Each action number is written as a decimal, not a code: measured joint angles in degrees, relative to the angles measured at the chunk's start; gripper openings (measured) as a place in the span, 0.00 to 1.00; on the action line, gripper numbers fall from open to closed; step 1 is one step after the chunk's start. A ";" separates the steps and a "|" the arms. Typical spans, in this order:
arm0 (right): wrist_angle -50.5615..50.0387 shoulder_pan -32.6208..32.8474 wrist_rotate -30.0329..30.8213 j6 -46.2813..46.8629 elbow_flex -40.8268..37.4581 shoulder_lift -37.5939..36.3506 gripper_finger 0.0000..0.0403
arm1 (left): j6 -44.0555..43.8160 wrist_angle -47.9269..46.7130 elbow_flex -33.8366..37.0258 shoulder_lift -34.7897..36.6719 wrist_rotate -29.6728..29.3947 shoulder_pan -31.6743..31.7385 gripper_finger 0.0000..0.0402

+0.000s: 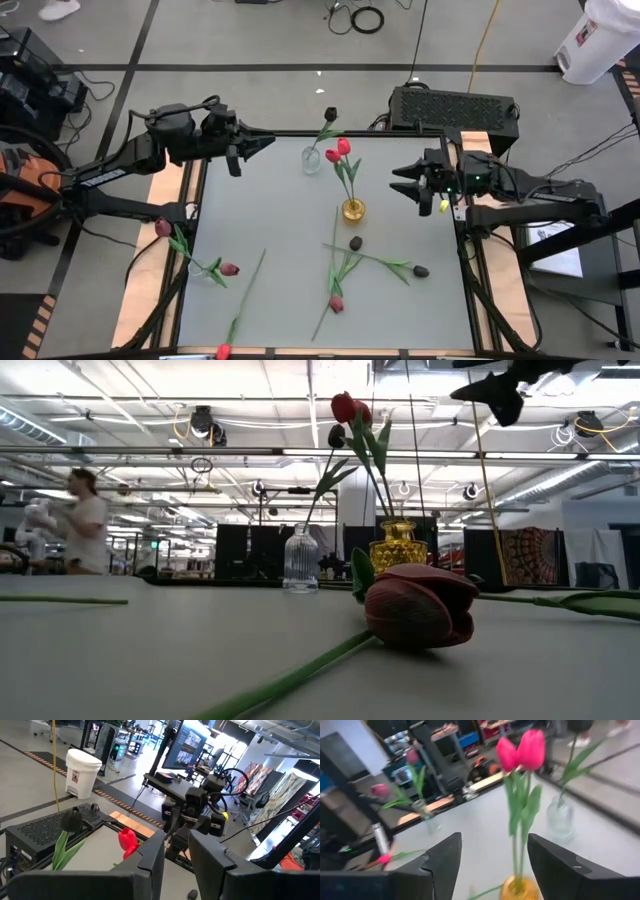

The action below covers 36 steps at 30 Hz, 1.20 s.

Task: Sort flowers into vase by color
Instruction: Put the right black tulip into the top transparent vase

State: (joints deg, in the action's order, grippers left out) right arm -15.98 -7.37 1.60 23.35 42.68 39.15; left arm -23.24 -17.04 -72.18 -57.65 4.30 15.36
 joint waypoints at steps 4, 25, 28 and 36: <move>-3.76 0.01 -4.04 4.61 0.00 -1.44 0.54 | 0.00 0.00 0.00 0.00 -0.01 0.00 0.24; -15.67 11.81 -12.19 18.01 0.00 3.34 0.54 | 0.11 0.00 0.00 0.00 -0.05 0.01 0.24; -17.86 14.20 -12.01 17.99 0.00 6.28 0.54 | 0.13 -0.02 0.00 0.00 -0.05 0.02 0.24; -21.26 18.76 -11.91 18.20 0.00 14.93 0.54 | 0.13 -0.02 0.00 0.02 -0.07 0.02 0.24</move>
State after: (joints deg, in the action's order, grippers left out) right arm -37.24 11.39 -10.31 41.55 42.68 54.08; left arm -23.11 -17.06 -72.18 -57.63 4.23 15.38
